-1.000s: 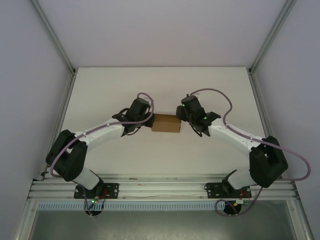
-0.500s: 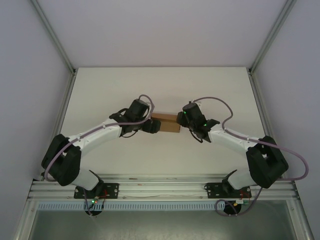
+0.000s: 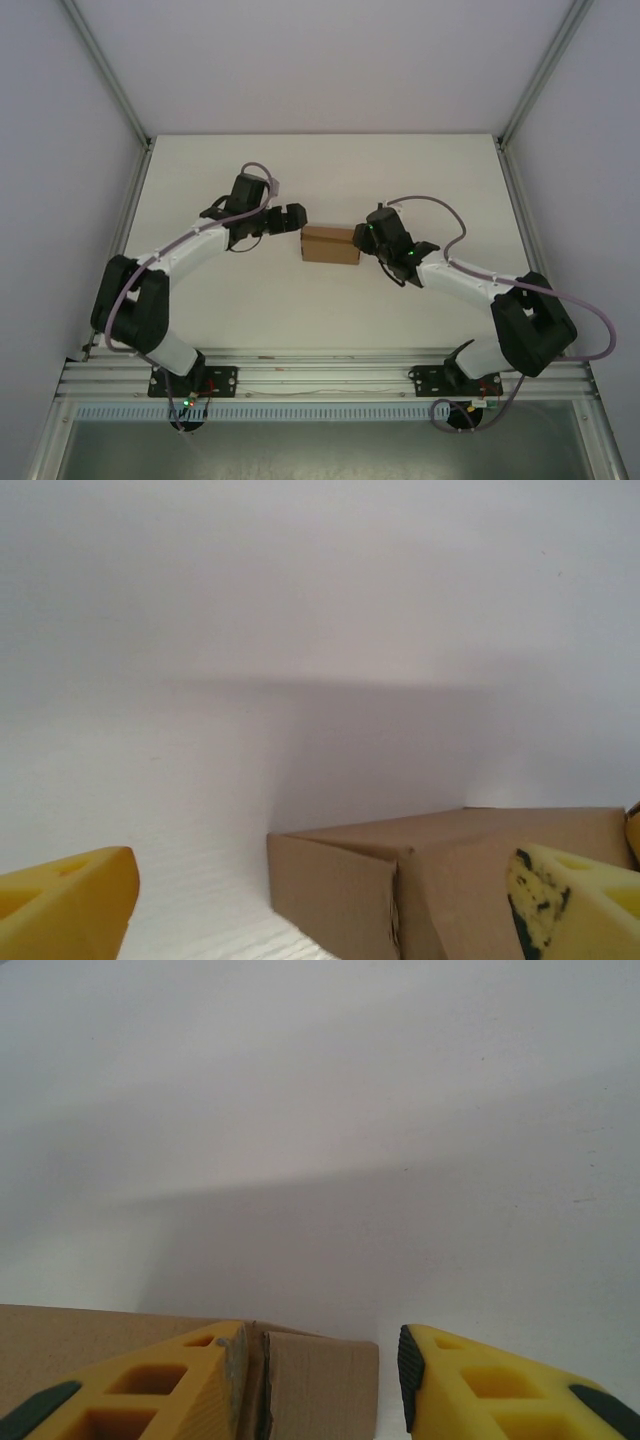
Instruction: Assemble paper box
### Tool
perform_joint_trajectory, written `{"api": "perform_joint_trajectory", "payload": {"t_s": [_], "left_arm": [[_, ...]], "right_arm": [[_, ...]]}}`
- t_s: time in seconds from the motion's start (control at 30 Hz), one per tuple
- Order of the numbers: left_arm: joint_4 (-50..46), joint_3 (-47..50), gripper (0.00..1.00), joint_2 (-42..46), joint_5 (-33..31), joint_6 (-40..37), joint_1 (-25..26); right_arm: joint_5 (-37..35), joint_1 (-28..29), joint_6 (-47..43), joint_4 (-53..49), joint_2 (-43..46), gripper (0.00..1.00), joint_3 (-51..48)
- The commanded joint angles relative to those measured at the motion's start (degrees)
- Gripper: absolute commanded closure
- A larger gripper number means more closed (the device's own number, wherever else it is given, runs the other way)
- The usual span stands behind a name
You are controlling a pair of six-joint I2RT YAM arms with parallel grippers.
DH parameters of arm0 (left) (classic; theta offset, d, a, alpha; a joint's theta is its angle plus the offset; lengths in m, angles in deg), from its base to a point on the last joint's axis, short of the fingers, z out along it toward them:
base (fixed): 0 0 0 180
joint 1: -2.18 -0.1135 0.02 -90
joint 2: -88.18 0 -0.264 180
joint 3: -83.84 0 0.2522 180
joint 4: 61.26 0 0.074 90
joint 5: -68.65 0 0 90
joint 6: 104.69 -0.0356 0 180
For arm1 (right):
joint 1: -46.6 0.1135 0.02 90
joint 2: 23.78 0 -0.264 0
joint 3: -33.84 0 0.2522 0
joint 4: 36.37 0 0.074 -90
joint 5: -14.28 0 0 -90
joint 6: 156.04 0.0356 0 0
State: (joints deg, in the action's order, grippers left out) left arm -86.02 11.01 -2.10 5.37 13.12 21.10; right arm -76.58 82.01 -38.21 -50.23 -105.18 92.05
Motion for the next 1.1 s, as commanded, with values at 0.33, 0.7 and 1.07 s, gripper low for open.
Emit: {"api": "perform_joint_trajectory", "payload": {"t_s": [0.33,0.7,1.07], "left_arm": [[29.2,18.9,0.52,-5.1,15.9,3.4,-0.9],[54.0,30.0,0.76,-12.9,17.2,3.5,-0.2],[40.8,26.8,1.00,-11.0,6.2,-4.6,4.6]], "right_arm": [[5.2,0.0,-6.9,10.2,-4.6,0.60,-12.7],[9.8,0.0,-14.7,31.5,-11.2,0.74,-22.5],[10.7,0.7,-14.4,28.5,-12.1,1.00,-20.0]]}}
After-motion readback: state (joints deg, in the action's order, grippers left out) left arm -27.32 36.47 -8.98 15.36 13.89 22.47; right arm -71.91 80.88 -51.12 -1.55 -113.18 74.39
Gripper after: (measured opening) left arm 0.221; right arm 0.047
